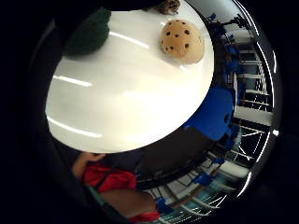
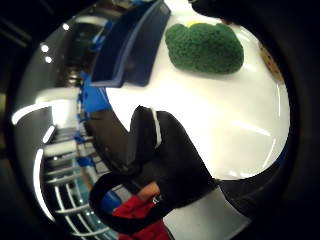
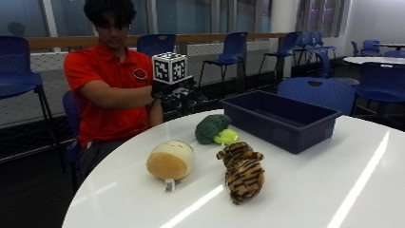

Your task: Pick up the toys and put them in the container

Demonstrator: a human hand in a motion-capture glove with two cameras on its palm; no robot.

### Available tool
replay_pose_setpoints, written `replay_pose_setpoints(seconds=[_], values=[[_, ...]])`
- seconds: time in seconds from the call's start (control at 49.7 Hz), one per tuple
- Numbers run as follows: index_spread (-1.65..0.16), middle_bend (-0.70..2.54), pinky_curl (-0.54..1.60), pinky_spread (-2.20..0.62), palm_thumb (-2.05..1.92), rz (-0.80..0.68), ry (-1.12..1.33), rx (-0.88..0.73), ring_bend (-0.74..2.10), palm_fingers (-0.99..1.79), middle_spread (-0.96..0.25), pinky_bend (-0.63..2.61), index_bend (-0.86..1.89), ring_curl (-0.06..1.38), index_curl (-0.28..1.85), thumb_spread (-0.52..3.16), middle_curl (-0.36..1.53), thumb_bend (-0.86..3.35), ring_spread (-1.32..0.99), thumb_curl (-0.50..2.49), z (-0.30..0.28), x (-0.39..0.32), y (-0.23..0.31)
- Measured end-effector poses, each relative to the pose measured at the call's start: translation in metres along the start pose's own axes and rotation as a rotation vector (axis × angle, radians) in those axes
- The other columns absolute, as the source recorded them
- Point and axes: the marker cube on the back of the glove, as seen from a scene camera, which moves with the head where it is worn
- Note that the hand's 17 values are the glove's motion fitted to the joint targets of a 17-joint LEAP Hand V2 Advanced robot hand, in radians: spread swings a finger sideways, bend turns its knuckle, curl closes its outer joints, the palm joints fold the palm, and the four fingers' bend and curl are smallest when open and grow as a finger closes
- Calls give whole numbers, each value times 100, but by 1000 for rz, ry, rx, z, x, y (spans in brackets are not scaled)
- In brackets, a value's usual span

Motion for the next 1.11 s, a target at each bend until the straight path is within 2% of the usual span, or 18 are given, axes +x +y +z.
replay_pose_setpoints(seconds=[0.161, 0.342, 0.624, 1.106], values=[[-25, 16, 16, 1, -5, -5, -19, -6, 13, -8, -10, 52, 25, 1, 12, 86, 8, -4, -7, 3, 1, 1, -1], [-31, 16, 21, 1, -6, -23, -29, 4, 15, -11, -13, 55, 24, 3, 19, 109, 13, -5, -8, 7, 3, 2, -3], [-33, 15, 25, 1, -10, -50, -78, -4, 15, -13, -13, 55, 21, 6, 26, 116, 18, -7, -9, 11, 11, -4, -25], [-33, 12, 33, 7, -9, 10, -77, -114, 14, -18, -11, 69, 16, 9, 30, 108, 20, -7, -6, 14, 31, -19, -122]])
